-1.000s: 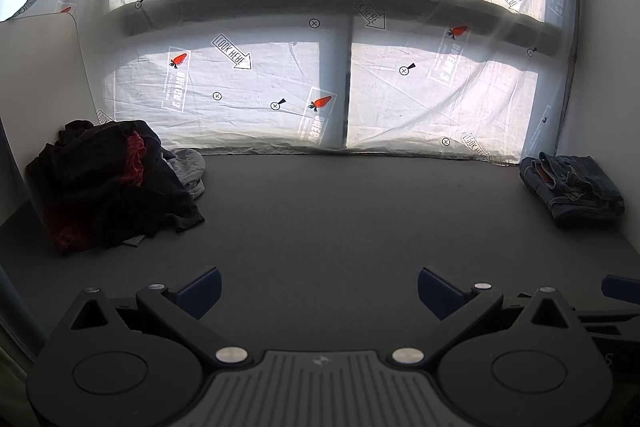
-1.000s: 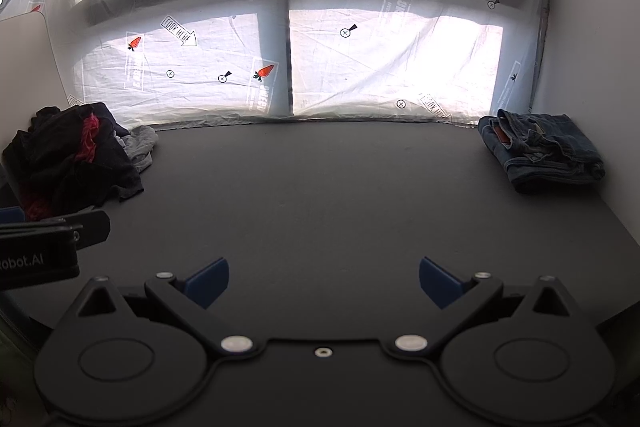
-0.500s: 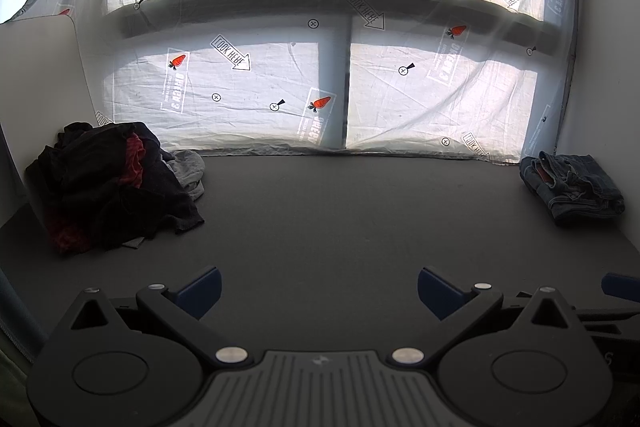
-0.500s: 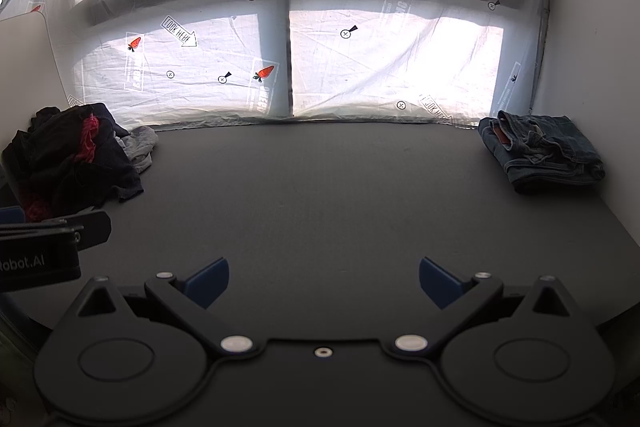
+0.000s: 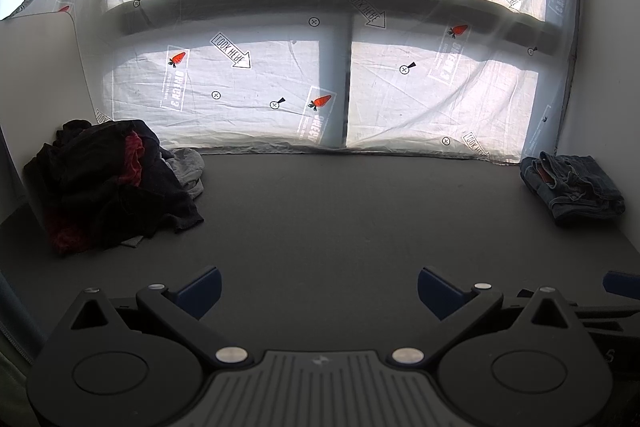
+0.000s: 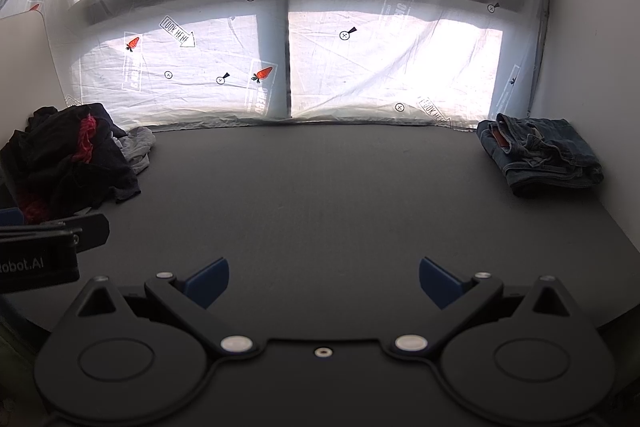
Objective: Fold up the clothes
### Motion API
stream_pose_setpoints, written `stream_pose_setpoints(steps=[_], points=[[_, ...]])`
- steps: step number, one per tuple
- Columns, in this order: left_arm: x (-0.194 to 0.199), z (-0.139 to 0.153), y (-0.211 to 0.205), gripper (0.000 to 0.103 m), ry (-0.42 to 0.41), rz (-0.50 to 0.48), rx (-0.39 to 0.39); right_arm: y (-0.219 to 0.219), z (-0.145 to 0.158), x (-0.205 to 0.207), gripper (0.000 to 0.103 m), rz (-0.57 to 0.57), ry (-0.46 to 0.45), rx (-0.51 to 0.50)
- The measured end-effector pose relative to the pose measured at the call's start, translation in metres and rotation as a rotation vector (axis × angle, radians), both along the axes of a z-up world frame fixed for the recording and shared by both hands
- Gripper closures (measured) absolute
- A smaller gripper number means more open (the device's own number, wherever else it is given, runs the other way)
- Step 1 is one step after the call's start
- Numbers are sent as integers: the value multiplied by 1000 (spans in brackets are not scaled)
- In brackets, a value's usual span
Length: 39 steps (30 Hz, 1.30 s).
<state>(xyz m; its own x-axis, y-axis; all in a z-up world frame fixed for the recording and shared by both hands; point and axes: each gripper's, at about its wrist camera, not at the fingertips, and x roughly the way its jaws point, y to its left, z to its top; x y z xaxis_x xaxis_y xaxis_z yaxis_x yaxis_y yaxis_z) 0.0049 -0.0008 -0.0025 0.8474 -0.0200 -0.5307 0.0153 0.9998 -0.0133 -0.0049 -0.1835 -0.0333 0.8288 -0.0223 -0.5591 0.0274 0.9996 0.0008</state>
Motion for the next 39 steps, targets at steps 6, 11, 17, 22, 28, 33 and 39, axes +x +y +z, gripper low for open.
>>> stream_pose_setpoints(steps=[6,11,17,22,28,33,39], points=[[1,-2,4,0,4,3,-7,1,0,3,0,-3,4,2],[3,-2,6,0,3,11,-6,1,0,7,0,3,6,5],[10,-6,6,0,28,3,-16,-5,-1,7,0,-31,11,0],[26,-19,-2,0,79,-16,-83,-21,-7,1,0,-96,28,-31],[50,-31,-27,0,115,-49,-105,-48,-13,12,0,-159,2,-84],[82,-31,-37,0,135,-33,-117,-63,-14,52,1,-127,-19,-78],[125,-12,-30,0,128,73,-71,-60,-2,127,3,-32,-58,-48]])
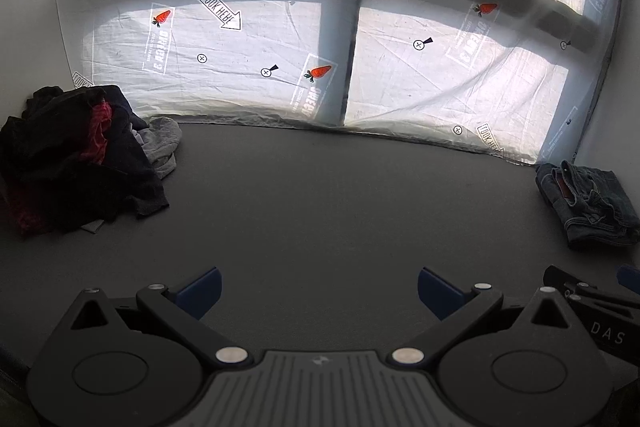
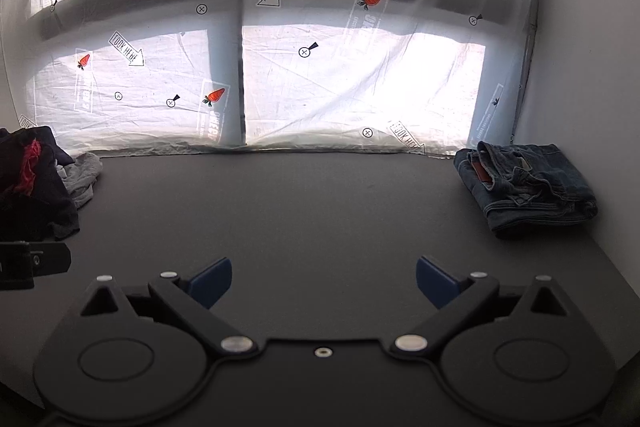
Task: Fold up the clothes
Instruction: 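Move both tools toward the clothes heap and close the right gripper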
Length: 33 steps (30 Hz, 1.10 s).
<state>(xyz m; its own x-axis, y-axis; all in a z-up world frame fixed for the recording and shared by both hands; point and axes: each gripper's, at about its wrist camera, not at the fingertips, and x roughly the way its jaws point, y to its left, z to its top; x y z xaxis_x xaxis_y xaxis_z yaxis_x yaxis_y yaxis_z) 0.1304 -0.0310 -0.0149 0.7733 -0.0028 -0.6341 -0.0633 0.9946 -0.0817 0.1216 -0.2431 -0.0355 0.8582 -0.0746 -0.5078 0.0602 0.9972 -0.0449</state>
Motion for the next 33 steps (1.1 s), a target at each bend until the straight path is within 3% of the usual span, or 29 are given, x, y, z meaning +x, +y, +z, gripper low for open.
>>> stream_pose_setpoints(steps=[4,10,15,20,25,27,30,33], points=[[31,7,14,0,7,93,-3,6,-3,39,4,71,-1,18],[50,-2,50,0,67,288,-18,32,-15,95,15,210,46,39],[63,-18,104,0,108,429,-96,68,-19,130,32,324,77,48],[96,-28,161,0,119,502,-95,113,-23,165,45,398,100,73],[139,-40,228,0,112,539,-102,177,-17,208,64,504,92,91],[155,-49,259,0,104,568,-109,210,-17,228,81,561,88,99],[183,-65,310,0,134,625,-122,268,-17,261,90,646,93,104],[204,-78,361,0,160,701,-137,330,-13,296,91,735,115,154]])
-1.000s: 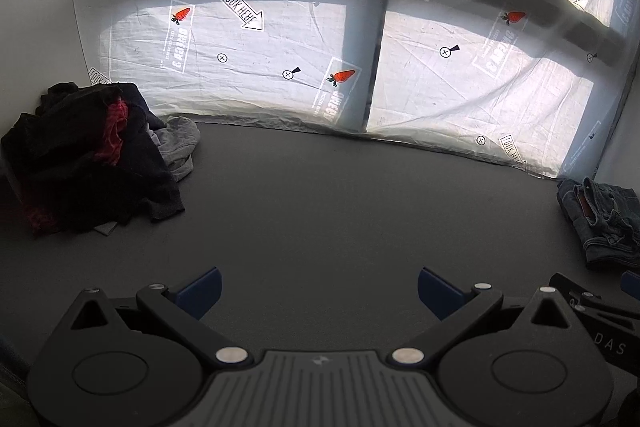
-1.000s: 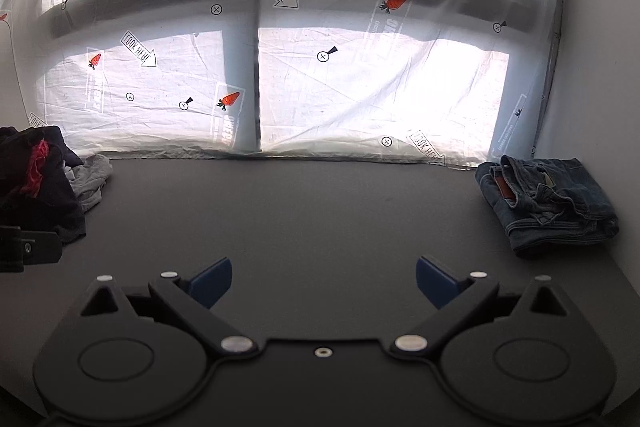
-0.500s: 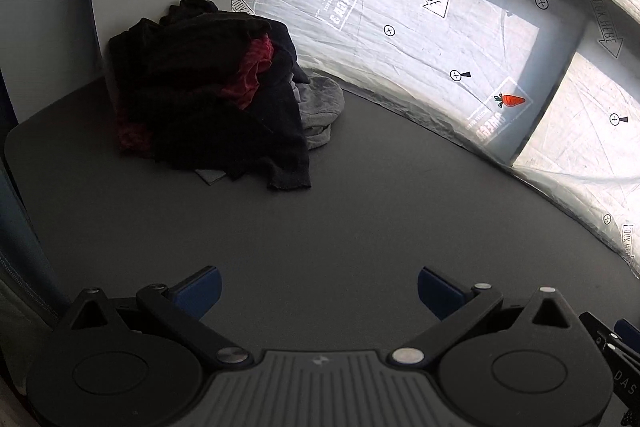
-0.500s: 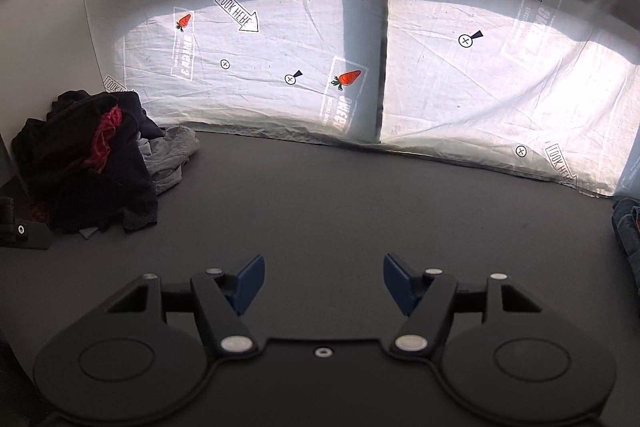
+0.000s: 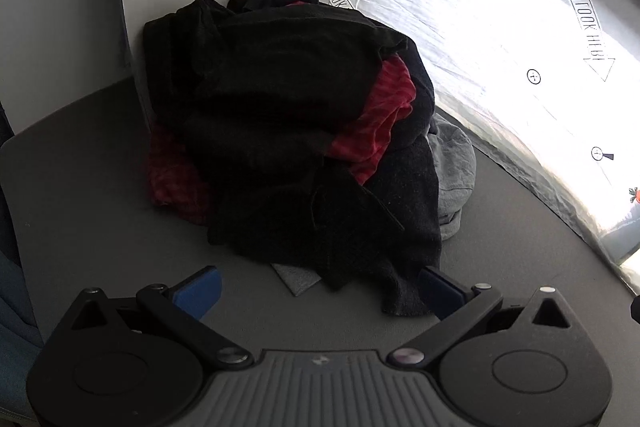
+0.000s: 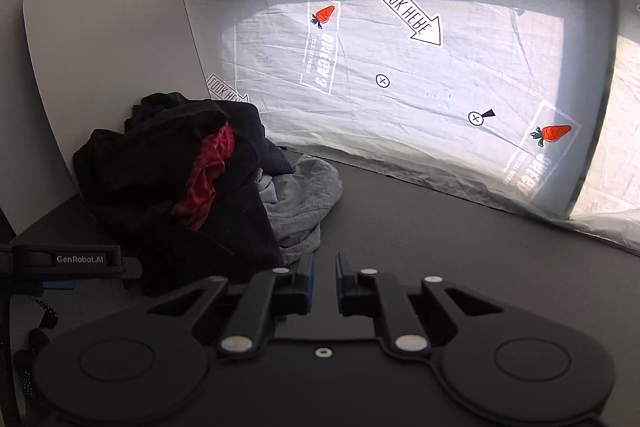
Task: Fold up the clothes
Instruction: 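Move both tools toward the clothes heap and close the right gripper, then grasp the black ribbed sweater with the right gripper and pull it from the heap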
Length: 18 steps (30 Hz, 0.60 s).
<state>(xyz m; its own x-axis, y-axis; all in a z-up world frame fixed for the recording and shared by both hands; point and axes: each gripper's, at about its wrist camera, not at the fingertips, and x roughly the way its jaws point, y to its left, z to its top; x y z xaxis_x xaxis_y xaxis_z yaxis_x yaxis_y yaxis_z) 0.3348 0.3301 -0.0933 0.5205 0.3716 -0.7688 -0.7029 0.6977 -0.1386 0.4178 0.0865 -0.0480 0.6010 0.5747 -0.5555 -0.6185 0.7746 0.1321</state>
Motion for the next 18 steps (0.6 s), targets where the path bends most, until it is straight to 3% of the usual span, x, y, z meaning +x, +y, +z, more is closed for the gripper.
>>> stream_pose_setpoints(steps=[9,14,18], points=[[54,-49,127,0,94,165,-73,169,-15,79,90,186,28,51],[71,-68,156,0,96,137,-128,232,-30,109,88,245,44,85],[78,-77,165,0,93,113,-161,253,-38,127,83,246,70,145]])
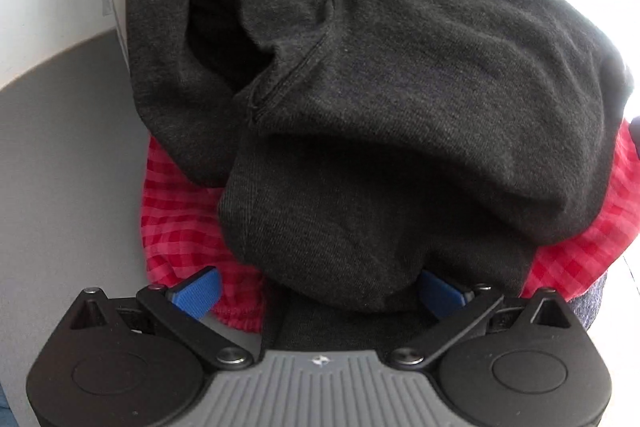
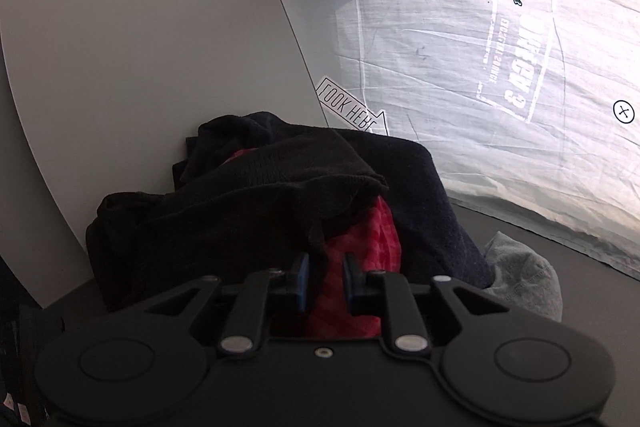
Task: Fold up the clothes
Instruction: 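Grasp the black ribbed sweater with the right gripper and pull it from the heap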
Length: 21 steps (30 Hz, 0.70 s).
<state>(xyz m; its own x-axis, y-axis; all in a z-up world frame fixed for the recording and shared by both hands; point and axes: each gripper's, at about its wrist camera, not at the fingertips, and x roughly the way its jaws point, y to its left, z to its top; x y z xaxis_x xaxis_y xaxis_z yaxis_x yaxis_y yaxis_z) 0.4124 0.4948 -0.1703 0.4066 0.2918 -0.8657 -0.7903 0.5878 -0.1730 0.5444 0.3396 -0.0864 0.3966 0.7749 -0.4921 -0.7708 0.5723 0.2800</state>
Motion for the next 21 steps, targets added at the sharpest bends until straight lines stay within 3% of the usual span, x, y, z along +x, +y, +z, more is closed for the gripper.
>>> stream_pose_setpoints(steps=[4,7,8,9,11,16,21], points=[[2,-4,9,0,-18,-7,-43,11,-5,6,76,34,11,39],[1,-6,13,0,-34,-9,-66,22,-9,8,78,45,6,23],[0,-7,14,0,-39,-8,-73,24,-9,9,84,43,14,18],[0,-7,15,0,-43,-6,-79,26,-10,10,96,39,23,16],[-1,-5,14,0,-42,-4,-82,25,-8,10,100,34,28,13],[0,10,3,0,-9,-7,-30,5,7,-1,101,17,17,52],[-6,35,-16,0,3,-19,18,-34,35,-31,102,-18,-57,84]])
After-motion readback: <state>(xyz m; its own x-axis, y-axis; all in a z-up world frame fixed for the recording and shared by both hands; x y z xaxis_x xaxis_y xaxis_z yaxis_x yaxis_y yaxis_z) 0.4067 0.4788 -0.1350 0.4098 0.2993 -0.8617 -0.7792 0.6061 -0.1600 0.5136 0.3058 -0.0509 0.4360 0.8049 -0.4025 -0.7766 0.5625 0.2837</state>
